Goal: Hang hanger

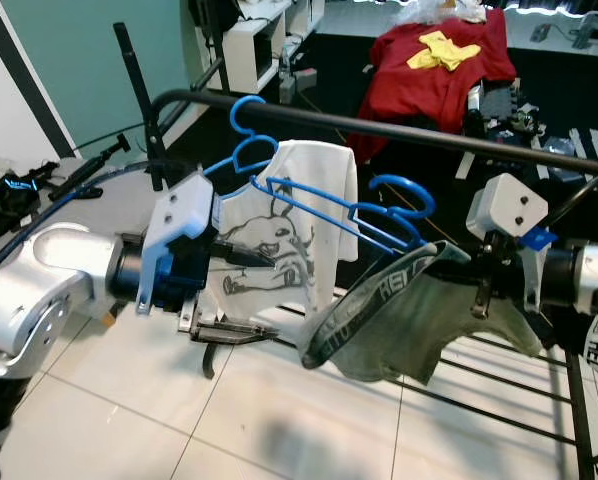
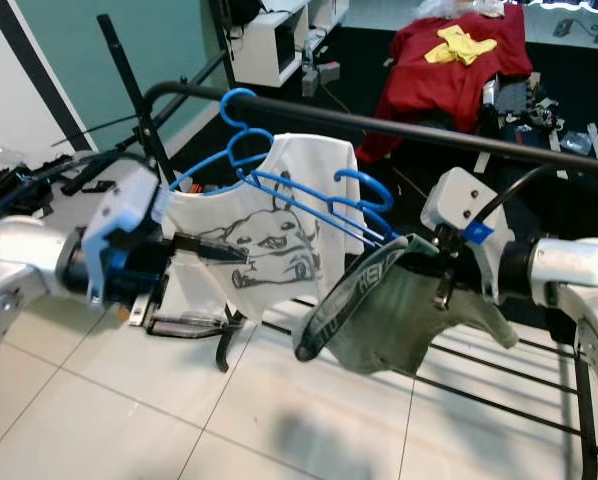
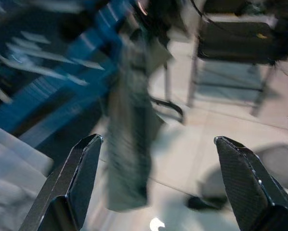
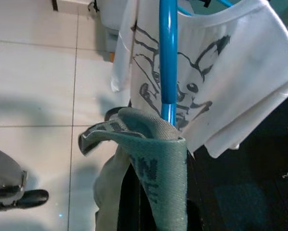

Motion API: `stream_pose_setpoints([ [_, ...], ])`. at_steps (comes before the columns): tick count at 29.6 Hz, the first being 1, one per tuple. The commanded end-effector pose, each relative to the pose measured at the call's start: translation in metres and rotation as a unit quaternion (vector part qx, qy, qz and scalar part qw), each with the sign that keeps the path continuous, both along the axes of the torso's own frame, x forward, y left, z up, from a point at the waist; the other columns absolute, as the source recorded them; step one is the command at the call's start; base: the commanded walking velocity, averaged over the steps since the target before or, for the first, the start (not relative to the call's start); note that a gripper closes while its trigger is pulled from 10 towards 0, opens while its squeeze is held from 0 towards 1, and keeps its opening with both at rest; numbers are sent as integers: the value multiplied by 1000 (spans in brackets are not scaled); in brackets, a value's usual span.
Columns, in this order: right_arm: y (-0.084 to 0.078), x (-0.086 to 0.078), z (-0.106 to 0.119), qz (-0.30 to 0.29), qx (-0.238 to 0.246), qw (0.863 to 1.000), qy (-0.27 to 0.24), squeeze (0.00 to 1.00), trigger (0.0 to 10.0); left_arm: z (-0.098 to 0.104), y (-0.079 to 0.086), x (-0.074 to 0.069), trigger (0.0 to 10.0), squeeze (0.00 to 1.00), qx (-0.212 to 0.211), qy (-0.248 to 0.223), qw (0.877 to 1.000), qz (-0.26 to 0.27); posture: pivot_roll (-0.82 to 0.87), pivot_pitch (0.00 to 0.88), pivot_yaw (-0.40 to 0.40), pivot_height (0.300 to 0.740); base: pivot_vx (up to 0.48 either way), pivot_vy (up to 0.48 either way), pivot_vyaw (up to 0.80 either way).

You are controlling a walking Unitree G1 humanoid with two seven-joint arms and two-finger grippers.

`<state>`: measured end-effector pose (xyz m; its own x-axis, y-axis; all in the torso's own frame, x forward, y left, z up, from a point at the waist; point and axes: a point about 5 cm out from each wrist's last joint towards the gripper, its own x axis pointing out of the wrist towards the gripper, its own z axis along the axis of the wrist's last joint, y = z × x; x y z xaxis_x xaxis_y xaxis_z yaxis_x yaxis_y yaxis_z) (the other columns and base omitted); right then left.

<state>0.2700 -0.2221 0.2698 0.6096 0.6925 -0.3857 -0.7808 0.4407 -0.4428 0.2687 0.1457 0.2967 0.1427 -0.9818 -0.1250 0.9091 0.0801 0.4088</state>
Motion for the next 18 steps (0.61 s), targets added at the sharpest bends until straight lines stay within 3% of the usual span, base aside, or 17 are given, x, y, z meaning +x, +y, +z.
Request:
stream_pose_setpoints([
  [1, -4, 1, 0, -4, -20, 1000, 0, 0, 0, 7, 1, 0, 10000, 0, -18, -19, 1000, 2, -30, 104, 29, 740, 0, 0, 0],
  [4, -11, 4, 0, -17, -41, 999, 1, 0, 0, 13, 0, -1, 10000, 0, -28, -32, 999, 1, -33, 101, 30, 740, 0, 0, 0],
  [12, 6, 8, 17, 24, -21, 999, -24, 0, 0, -5, -23, 7, 10000, 0, -9, -33, 999, -19, -47, 86, 41, 740, 0, 0, 0],
  [18, 18, 6, 23, 66, -13, 997, -25, 0, 0, 1, -49, 24, 10000, 0, -38, -99, 994, 11, -52, 75, 45, 740, 0, 0, 0],
])
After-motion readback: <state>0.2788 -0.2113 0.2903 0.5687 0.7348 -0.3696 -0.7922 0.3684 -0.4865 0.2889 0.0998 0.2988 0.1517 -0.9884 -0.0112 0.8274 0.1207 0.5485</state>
